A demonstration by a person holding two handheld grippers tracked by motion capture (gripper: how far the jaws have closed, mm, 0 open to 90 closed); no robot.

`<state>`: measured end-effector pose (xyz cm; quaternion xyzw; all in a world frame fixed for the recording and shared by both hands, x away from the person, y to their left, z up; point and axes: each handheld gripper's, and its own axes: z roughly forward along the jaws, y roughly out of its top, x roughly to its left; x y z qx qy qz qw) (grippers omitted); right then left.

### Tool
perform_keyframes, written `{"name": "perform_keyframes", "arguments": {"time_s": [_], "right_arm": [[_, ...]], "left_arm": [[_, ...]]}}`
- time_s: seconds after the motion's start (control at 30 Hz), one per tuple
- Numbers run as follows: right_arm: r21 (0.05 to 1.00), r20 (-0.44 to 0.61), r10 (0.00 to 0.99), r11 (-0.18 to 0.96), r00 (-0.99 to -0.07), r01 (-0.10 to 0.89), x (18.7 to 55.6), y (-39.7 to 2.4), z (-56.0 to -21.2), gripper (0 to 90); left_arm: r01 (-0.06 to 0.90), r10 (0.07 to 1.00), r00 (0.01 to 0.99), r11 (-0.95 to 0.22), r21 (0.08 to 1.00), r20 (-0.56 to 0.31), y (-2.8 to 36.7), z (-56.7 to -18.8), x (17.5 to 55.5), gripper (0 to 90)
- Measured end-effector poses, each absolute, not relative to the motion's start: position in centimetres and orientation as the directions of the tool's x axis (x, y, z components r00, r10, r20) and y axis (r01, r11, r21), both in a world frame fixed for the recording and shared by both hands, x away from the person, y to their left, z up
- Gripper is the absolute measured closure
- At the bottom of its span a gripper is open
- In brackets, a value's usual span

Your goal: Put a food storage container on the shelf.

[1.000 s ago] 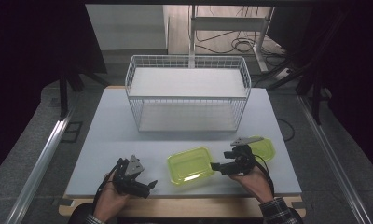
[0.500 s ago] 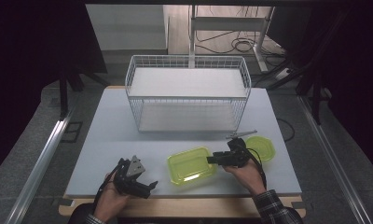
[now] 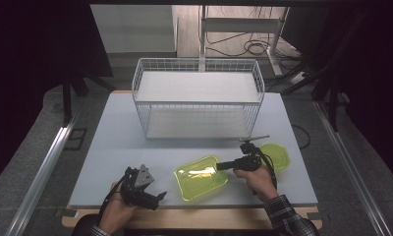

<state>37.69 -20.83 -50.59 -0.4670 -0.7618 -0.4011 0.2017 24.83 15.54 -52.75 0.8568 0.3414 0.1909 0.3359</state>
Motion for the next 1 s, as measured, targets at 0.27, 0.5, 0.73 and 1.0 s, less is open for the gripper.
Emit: {"name": "perform_keyframes", "arguments": {"time_s": [0.27, 0.5, 0.73, 1.0], "right_arm": [[0.453, 0.670, 0.546, 0.236, -0.503, 0.860, 37.4, -20.6, -49.7, 80.0], [0.492, 0.666, 0.536, 0.206, -0.518, 0.846, 37.5, -20.9, -48.7, 80.0], [0.527, 0.656, 0.533, 0.182, -0.534, 0.830, 37.6, -21.1, -47.5, 79.9], [0.567, 0.653, 0.527, 0.136, -0.545, 0.812, 38.0, -21.5, -45.5, 80.0]], "left_arm": [[0.456, 0.717, 0.691, -0.537, 0.709, 0.099, 15.7, -52.7, 24.8, 0.0], [0.458, 0.724, 0.683, -0.529, 0.714, 0.099, 15.9, -52.6, 24.8, 0.0], [0.463, 0.731, 0.677, -0.515, 0.722, 0.087, 16.1, -52.5, 24.9, 0.0], [0.475, 0.740, 0.669, -0.497, 0.726, 0.068, 16.4, -52.5, 25.0, 0.0]]}}
